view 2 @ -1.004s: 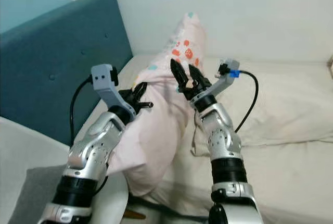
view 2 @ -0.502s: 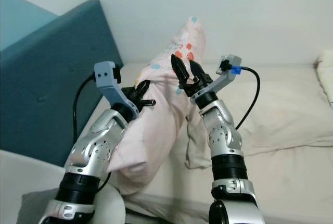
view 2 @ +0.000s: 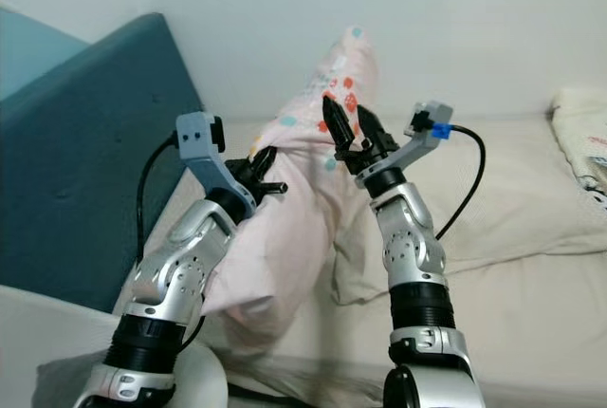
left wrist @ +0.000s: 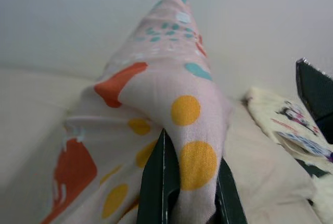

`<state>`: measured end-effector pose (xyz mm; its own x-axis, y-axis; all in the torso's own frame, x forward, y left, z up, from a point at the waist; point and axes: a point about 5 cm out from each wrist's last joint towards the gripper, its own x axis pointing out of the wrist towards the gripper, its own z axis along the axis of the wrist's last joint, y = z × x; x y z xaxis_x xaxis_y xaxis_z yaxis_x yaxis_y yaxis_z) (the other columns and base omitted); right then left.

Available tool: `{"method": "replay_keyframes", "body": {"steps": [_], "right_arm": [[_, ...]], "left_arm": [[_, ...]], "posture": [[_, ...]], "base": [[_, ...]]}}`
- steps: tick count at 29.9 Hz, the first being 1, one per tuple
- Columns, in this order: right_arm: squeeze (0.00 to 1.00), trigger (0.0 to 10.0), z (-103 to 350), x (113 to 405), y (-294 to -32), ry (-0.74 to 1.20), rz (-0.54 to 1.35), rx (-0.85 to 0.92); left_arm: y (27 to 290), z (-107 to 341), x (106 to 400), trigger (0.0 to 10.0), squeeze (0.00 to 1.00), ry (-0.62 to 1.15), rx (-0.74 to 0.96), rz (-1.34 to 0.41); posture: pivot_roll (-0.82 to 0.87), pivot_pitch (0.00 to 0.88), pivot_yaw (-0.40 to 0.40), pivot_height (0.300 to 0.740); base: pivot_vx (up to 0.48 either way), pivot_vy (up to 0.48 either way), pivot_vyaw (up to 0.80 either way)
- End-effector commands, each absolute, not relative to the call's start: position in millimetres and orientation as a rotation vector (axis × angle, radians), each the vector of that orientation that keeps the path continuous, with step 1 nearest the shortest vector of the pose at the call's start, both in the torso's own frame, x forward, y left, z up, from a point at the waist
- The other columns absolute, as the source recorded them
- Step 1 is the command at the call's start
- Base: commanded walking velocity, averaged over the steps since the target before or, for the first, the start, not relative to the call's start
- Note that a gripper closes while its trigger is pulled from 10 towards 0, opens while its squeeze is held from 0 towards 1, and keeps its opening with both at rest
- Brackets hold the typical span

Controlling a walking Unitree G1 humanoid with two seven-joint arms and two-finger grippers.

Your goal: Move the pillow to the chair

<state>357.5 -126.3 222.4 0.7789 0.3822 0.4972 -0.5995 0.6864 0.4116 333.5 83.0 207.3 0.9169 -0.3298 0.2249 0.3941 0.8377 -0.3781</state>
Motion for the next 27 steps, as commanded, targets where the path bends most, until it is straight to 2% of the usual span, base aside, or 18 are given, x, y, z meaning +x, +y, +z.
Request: {"method": "replay_keyframes", "body": {"steps": [1, 5, 11, 15, 27], "right_arm": [[0.00, 10.0, 227.4, 354.7, -117.5, -0.415, 0.614, 0.589], [0.00, 10.0, 231.6, 352.9, -116.4, -0.433, 0.639, 0.591], [0.00, 10.0, 231.6, 353.3, -113.6, -0.436, 0.654, 0.593], [0.00, 10.0, 231.0, 353.3, -112.0, -0.436, 0.659, 0.597], [0.00, 10.0, 229.7, 351.8, -103.9, -0.425, 0.693, 0.597]], "left_arm": [[95.0, 248.7, 330.5, 10.0, 0.00, -0.372, -0.448, -0.383], [117.6, 281.6, 327.9, 10.0, 0.00, -0.515, -0.435, -0.315], [149.0, 294.5, 324.3, 10.0, 0.00, -0.569, -0.321, -0.175], [148.8, 291.1, 322.9, 10.0, 0.00, -0.555, -0.321, -0.176], [121.5, 254.6, 322.9, 10.0, 0.00, -0.399, -0.334, -0.261]], "posture": [[-0.03, 0.000, 0.083, 0.740], [-0.03, 0.000, 0.077, 0.740], [-0.01, 0.000, 0.072, 0.740], [0.00, 0.000, 0.069, 0.740], [0.01, 0.000, 0.066, 0.740]], "base": [[0.000, 0.000, 0.80], [0.000, 0.000, 0.80], [0.000, 0.000, 0.80], [0.000, 0.000, 0.80], [0.000, 0.000, 0.80]]}}
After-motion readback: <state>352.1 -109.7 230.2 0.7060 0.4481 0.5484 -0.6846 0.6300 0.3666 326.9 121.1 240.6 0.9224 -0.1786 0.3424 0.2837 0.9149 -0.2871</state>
